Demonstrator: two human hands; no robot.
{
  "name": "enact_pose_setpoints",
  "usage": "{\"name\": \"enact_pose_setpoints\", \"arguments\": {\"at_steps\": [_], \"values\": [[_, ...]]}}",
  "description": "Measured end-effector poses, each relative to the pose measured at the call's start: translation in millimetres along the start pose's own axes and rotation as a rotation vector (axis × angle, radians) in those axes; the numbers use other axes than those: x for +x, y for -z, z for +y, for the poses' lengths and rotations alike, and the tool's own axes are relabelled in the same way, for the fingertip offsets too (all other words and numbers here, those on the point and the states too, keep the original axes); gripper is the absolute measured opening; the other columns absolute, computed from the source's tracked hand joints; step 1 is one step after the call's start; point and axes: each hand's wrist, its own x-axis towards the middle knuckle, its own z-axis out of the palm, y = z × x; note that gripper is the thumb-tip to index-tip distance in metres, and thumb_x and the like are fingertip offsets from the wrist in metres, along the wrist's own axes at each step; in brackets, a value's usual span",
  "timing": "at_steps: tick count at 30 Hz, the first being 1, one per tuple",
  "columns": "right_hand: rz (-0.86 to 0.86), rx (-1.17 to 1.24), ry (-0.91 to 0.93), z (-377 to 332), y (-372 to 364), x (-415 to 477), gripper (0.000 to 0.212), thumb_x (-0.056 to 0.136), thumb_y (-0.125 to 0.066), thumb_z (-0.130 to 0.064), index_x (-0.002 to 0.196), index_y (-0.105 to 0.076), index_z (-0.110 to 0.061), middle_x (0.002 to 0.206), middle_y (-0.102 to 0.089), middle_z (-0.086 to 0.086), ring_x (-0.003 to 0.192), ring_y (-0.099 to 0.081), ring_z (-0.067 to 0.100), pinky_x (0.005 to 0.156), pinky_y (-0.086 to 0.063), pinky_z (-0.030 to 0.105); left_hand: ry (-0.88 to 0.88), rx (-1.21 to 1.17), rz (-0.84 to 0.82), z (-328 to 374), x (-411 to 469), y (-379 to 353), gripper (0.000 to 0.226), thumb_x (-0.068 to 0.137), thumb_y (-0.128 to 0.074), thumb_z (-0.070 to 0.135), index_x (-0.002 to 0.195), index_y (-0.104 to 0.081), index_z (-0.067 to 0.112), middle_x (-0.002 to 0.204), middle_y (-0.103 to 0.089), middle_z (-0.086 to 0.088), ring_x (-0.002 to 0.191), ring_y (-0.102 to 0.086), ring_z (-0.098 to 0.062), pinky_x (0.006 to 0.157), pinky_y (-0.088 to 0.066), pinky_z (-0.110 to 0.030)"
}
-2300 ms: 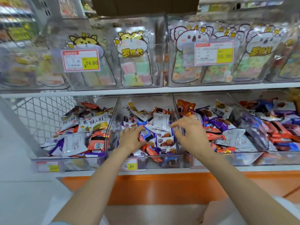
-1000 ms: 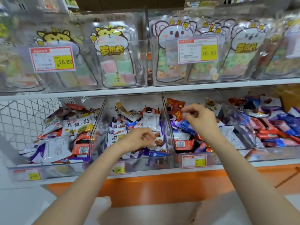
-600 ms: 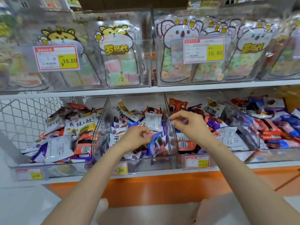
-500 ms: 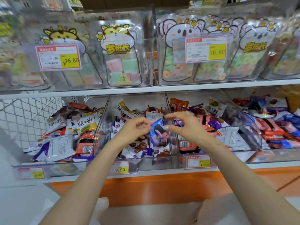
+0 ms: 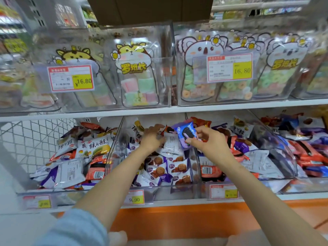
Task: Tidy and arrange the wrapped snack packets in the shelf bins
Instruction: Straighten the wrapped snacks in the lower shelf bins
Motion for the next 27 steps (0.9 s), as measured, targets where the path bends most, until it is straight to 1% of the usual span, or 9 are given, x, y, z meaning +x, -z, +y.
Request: {"name": "enact_pose_setpoints", "arguments": {"at_steps": [3,7,10,13,15,17,20,23,27], "values": [[0.022,0.009,-0.005,5,2,4,0.017,0.080,-0.073,-0.018,0.094,-0.066,-0.009,0.076,-0.060,-0.007,0.068,-0.053,0.005,0.057,-0.041,0.010,0.078,0.143,-0.077,15,27,-3,0.041,0.090,-0.052,0.040,0.129,-0.045,0.033,0.121,-0.060,-0.008,0.113,-0.053,-0.031,0.092,-0.045,-0.040],[0.035,0.030,-0.011,9,7,9,0.013,0.081,-0.072,-0.018,0.090,-0.063,-0.016,0.076,-0.060,-0.007,0.070,-0.053,0.006,0.058,-0.041,0.007,0.074,0.284,-0.205,20,42,-5,0.038,0.095,-0.042,0.043,0.132,-0.048,0.035,0.131,-0.055,0.000,0.117,-0.052,-0.026,0.090,-0.043,-0.033],[0.055,0.051,-0.050,10,8,14,0.015,0.081,-0.073,-0.020,0.091,-0.063,-0.015,0.078,-0.060,-0.003,0.074,-0.057,0.014,0.062,-0.044,0.012,0.046,0.113,-0.201,17,40,-3,0.032,0.094,-0.050,0.032,0.120,-0.062,0.018,0.113,-0.065,-0.006,0.097,-0.060,-0.022,0.078,-0.046,-0.029],[0.078,0.078,-0.089,8,10,16,0.018,0.081,-0.072,-0.021,0.093,-0.063,-0.010,0.080,-0.061,0.003,0.078,-0.062,0.028,0.072,-0.052,0.036,0.003,-0.010,-0.133,14,36,-1,0.021,0.091,-0.054,0.017,0.094,-0.070,0.004,0.087,-0.066,-0.010,0.080,-0.062,-0.024,0.061,-0.037,-0.025],[0.110,0.073,-0.110,8,13,15,0.020,0.082,-0.071,-0.022,0.093,-0.062,-0.008,0.082,-0.061,0.008,0.078,-0.062,0.030,0.074,-0.051,0.040,-0.033,-0.073,-0.064,14,28,2,0.017,0.089,-0.054,0.013,0.093,-0.070,0.010,0.102,-0.066,-0.008,0.092,-0.062,-0.022,0.067,-0.039,-0.023],[0.148,0.061,-0.120,10,18,15,0.021,0.084,-0.070,-0.023,0.093,-0.061,-0.007,0.079,-0.059,0.008,0.070,-0.059,0.023,0.065,-0.047,0.028,-0.012,-0.291,0.047,22,15,11,0.023,0.090,-0.055,0.011,0.110,-0.066,0.014,0.120,-0.059,-0.001,0.105,-0.058,-0.016,0.080,-0.041,-0.018],[0.222,0.056,-0.152,15,26,14,0.021,0.084,-0.069,-0.025,0.083,-0.060,-0.006,0.064,-0.052,0.003,0.059,-0.048,0.018,0.054,-0.035,0.029,-0.026,-0.537,0.143,54,-9,29,0.030,0.093,-0.054,0.011,0.123,-0.058,0.009,0.121,-0.058,-0.001,0.104,-0.054,-0.008,0.081,-0.040,-0.011],[0.294,-0.068,-0.189,23,32,17,0.027,0.084,-0.068,-0.032,0.090,-0.064,-0.006,0.071,-0.058,0.005,0.073,-0.054,0.026,0.060,-0.037,0.033,-0.081,-0.628,-0.007,92,-24,35,0.035,0.091,-0.057,0.014,0.126,-0.055,0.010,0.123,-0.057,0.001,0.115,-0.053,-0.012,0.081,-0.042,-0.008],[0.337,-0.440,-0.215,33,41,19,0.054,0.084,-0.066,-0.036,0.130,-0.053,-0.009,0.122,-0.059,0.020,0.119,-0.045,0.039,0.094,-0.041,0.045,-0.178,-0.386,-0.224,106,-30,27,0.040,0.093,-0.056,0.026,0.132,-0.050,0.022,0.132,-0.046,0.011,0.126,-0.039,-0.006,0.102,-0.031,-0.020]]}}
